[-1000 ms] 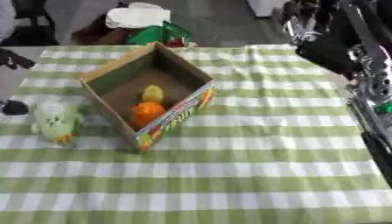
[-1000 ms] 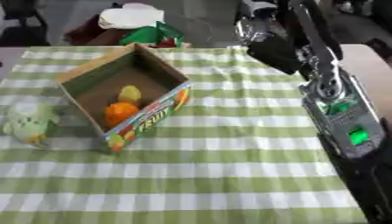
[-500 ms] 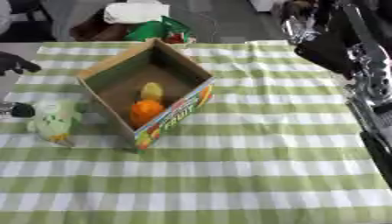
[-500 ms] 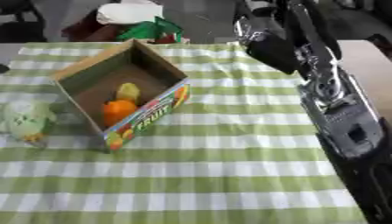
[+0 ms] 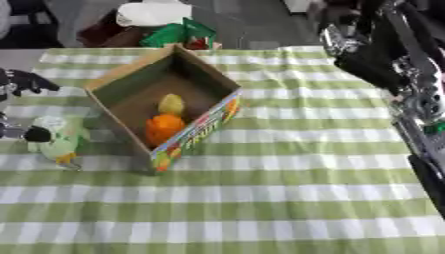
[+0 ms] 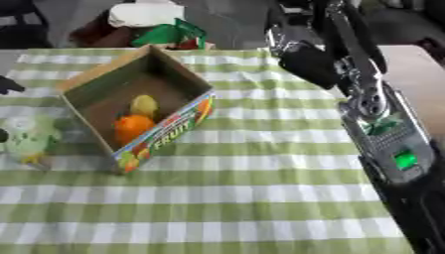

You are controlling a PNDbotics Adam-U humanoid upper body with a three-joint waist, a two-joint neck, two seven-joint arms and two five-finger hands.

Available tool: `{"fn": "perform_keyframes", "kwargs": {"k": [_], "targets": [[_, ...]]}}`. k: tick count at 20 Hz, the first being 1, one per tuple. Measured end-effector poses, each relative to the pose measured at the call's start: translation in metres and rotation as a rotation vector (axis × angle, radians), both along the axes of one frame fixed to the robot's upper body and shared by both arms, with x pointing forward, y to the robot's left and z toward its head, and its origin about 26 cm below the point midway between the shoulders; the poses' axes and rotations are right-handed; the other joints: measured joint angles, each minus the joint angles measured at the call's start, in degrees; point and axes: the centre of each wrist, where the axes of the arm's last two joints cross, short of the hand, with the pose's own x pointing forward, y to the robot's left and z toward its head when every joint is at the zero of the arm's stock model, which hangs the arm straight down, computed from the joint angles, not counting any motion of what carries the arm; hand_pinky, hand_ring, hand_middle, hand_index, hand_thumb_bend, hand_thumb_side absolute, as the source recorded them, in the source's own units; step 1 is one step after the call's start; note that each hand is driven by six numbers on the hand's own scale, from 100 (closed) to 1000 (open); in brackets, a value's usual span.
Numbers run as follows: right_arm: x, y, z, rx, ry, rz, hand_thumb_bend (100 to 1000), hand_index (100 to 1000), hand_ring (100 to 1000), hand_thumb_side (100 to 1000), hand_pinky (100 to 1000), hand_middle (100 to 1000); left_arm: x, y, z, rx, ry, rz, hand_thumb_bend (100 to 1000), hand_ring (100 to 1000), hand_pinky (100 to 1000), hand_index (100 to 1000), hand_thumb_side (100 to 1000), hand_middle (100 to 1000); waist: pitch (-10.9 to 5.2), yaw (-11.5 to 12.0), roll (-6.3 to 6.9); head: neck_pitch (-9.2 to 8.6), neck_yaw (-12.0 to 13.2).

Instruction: Pick up objects on the table and place them in the box.

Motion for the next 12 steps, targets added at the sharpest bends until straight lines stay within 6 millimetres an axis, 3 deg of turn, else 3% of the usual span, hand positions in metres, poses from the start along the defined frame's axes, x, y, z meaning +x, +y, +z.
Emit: {"fn": "perform_keyframes", "kwargs": {"k": [6, 12], "targets": [[0.0, 0.0, 0.0, 0.001, 0.002, -0.002, 100, 880, 859, 347, 794, 735, -0.001, -0.004, -0.007, 0.044, -0.007, -0.023, 763, 884, 797, 1000, 1000, 914, 0.01, 0.02, 0.03, -0.53, 0.0], [0.0, 0.001, 0.0, 0.003, 0.006, -0.003, 100, 880, 858, 348, 794, 734, -0.001, -0.011, -0.014, 0.084, 0.0, -0.044, 761, 881, 794, 1000, 1000, 912, 0.01, 0.02, 0.03, -0.98, 0.22]]}}
